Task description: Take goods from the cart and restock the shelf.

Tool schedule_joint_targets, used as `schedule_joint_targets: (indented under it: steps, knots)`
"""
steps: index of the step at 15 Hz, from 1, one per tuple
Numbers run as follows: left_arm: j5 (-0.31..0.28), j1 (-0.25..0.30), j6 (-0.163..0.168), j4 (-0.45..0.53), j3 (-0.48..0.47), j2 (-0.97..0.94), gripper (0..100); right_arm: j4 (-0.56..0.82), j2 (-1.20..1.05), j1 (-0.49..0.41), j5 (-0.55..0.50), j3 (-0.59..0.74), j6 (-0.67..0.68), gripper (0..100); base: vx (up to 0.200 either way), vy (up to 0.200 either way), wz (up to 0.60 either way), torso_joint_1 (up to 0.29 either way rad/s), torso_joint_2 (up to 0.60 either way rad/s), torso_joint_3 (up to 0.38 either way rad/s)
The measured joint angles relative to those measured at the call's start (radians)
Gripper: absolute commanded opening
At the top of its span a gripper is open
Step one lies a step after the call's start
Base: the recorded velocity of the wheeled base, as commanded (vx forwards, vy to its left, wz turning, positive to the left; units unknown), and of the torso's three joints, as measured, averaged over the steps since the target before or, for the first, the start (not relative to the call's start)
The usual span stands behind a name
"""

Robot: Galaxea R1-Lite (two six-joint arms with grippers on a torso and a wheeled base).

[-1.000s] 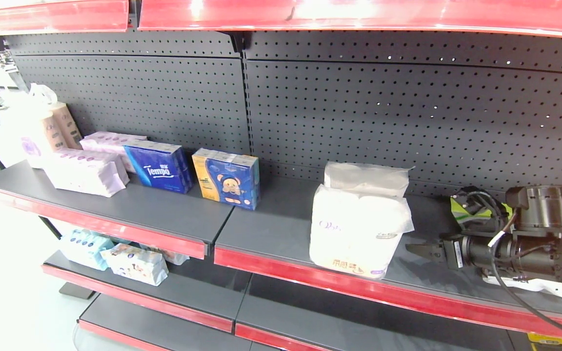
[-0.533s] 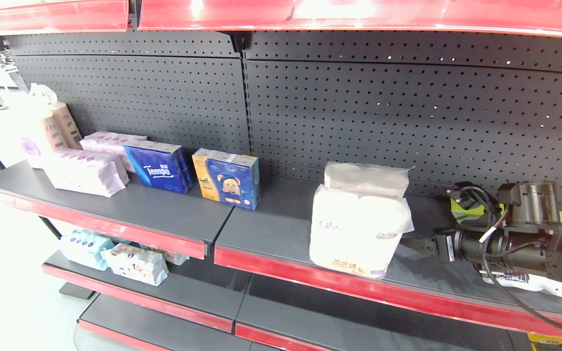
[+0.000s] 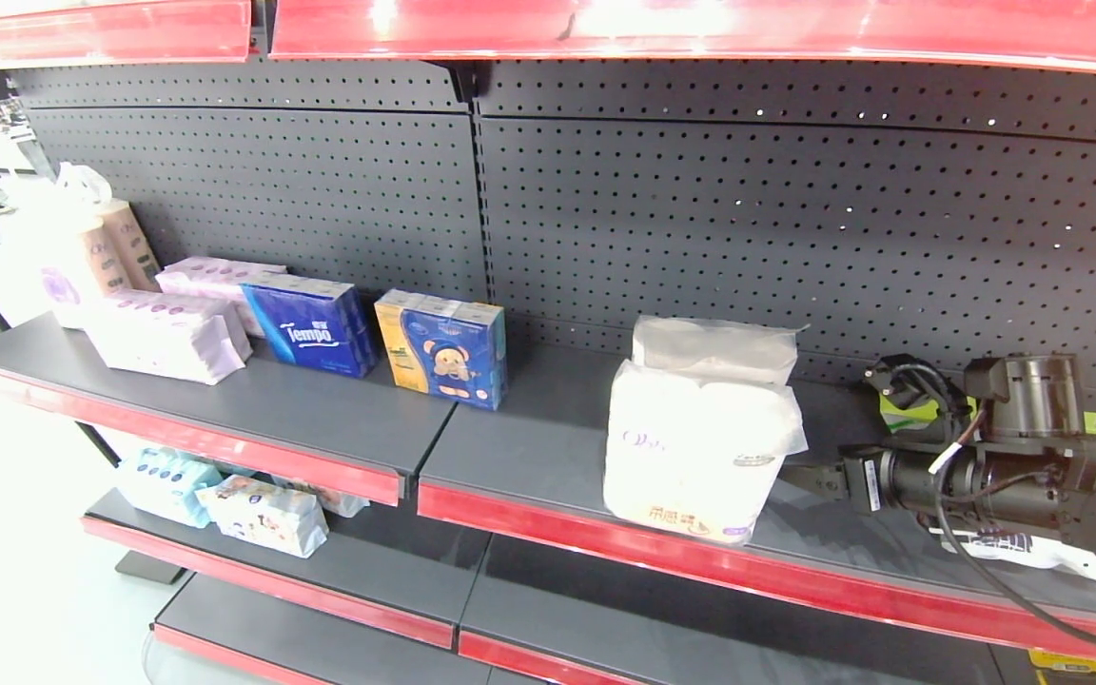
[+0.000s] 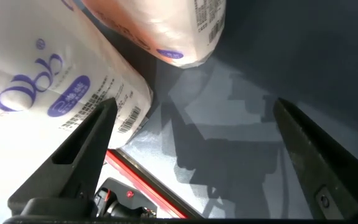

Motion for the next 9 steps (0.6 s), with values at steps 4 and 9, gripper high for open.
schedule_joint_targets:
  steps: [4,9]
  knots:
    - [0.000,0.000,0.000,0.000,-0.001,0.000,100,0.000,0.000,0.003,0.000,0.000,0.000,100,0.000,0.000,0.00,0.000,0.00,0.000]
    - [0.000,0.000,0.000,0.000,-0.001,0.000,100,-0.007,0.000,0.015,0.000,-0.002,0.006,100,0.000,0.000,0.00,0.000,0.00,0.000]
